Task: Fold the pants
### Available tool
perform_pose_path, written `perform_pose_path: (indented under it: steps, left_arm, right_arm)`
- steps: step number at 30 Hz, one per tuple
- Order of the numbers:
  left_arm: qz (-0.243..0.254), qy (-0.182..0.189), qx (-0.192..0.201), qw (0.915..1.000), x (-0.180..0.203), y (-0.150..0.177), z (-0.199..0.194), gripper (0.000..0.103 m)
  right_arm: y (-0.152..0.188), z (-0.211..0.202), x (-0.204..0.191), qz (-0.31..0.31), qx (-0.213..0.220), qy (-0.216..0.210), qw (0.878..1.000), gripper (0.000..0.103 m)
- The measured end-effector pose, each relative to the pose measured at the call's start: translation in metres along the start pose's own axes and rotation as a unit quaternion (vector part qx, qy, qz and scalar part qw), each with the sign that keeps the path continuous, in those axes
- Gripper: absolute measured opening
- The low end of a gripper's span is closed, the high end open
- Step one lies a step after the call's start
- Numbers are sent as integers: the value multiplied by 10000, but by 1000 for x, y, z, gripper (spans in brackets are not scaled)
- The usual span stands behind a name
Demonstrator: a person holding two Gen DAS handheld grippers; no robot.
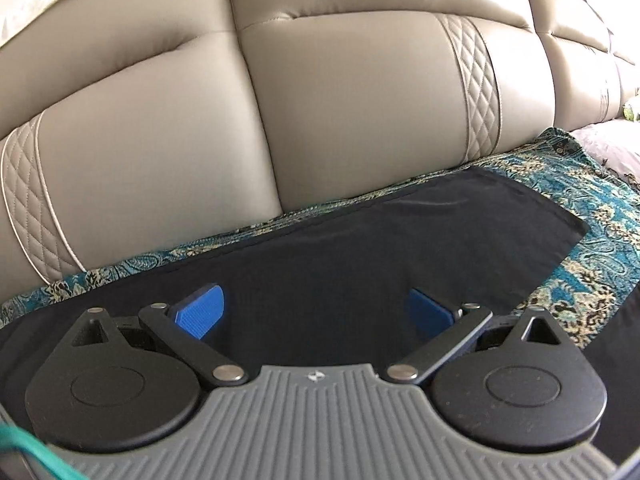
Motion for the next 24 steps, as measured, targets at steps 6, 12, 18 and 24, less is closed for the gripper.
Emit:
perform_pose_path:
  steps: [6, 12, 18, 24]
  left_arm:
    - [255, -675, 200, 9972, 5, 4, 18, 103]
    - [21, -523, 610, 9968, -14, 18, -5, 38]
    - [57, -155, 524, 9985, -37, 17, -17, 10]
    - [247, 351, 682, 9967, -55, 27, -49, 8]
  right_arm:
    - [6, 6, -3, -208, -51, 16, 9998, 103]
    - [5, 4, -12, -310, -29, -74, 9995, 103]
    - [9, -5, -37, -408, -12, -268, 9988, 103]
    - [16, -21, -68, -604, 15, -562, 9966, 103]
Point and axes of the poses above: each gripper's, at about its wrist camera, not at the fingertips, and z roughly the way its jaws point, x to its right, y to its underside, the point moved 6 cm from there along z, roughly the way its jaws point, and after that the axes turned 8 degrees about -x, right-handed, at the moved point
